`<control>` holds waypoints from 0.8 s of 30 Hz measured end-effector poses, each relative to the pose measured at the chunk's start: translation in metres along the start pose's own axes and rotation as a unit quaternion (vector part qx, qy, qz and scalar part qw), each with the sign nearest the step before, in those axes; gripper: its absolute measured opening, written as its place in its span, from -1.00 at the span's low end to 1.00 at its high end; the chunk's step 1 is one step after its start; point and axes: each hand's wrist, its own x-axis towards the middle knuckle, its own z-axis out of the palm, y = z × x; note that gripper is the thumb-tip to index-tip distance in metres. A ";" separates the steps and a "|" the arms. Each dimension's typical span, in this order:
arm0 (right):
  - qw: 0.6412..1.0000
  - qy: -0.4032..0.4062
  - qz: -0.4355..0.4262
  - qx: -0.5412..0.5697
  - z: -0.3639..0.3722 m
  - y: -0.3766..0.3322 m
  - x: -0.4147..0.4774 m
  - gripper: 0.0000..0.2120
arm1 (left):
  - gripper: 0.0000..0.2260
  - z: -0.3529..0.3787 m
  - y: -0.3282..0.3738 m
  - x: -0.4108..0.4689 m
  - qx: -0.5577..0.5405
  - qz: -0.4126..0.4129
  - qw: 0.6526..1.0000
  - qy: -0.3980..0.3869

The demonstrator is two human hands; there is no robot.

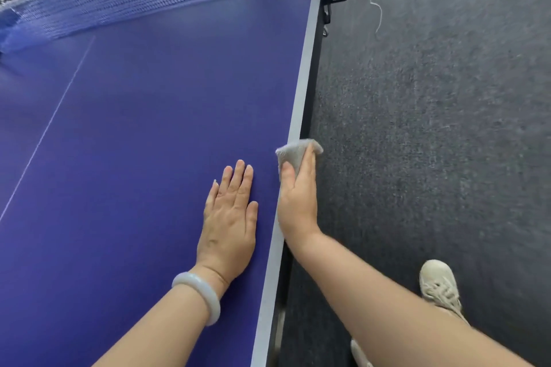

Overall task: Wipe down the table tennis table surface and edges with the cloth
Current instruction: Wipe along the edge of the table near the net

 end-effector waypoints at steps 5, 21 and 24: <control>0.997 -0.072 -0.028 0.027 -0.013 0.034 -0.085 -0.41 | -0.47 0.000 -0.001 -0.002 -0.017 0.006 1.000 0.005; 0.991 -0.119 0.036 0.045 -0.022 0.035 -0.120 -0.42 | -0.51 0.001 -0.002 -0.004 -0.016 0.008 1.000 0.024; 0.990 -0.096 0.080 0.068 -0.021 0.012 -0.066 -0.43 | -0.51 0.000 -0.003 -0.004 -0.021 0.009 0.999 0.024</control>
